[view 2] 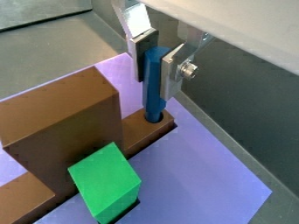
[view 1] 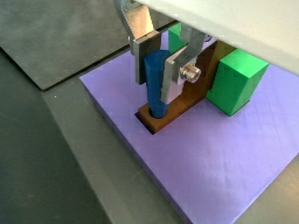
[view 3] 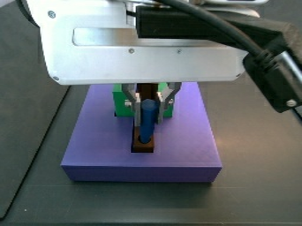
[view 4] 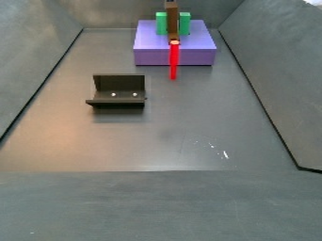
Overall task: Pick up the blue object. Move up. Place the blue object on the fixture. Regrasp the blue object. Move to above the board. Insert the blue object.
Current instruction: Insert the blue object.
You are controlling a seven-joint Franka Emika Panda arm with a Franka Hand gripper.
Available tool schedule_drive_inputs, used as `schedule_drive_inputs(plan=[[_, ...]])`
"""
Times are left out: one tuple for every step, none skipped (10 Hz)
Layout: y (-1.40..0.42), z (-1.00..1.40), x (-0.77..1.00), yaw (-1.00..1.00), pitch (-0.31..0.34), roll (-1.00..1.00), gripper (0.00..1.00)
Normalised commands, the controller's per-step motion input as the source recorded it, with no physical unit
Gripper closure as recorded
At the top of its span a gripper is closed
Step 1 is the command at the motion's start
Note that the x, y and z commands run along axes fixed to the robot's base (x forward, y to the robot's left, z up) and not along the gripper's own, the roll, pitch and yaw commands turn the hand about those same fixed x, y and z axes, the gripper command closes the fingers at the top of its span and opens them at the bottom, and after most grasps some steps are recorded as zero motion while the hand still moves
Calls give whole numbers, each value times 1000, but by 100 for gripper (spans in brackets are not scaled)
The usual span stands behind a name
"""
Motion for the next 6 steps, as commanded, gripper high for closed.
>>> schedule_drive_inputs(plan=[[-126, -289, 0, 23, -71, -10, 100], [-66, -483, -20, 0, -130, -56, 100], [-69, -537, -51, 0, -160, -57, 100], [49, -700, 114, -66, -107, -63, 100], [180, -631, 0, -123, -116, -4, 100], [14, -211, 0, -3, -107, -16, 100]])
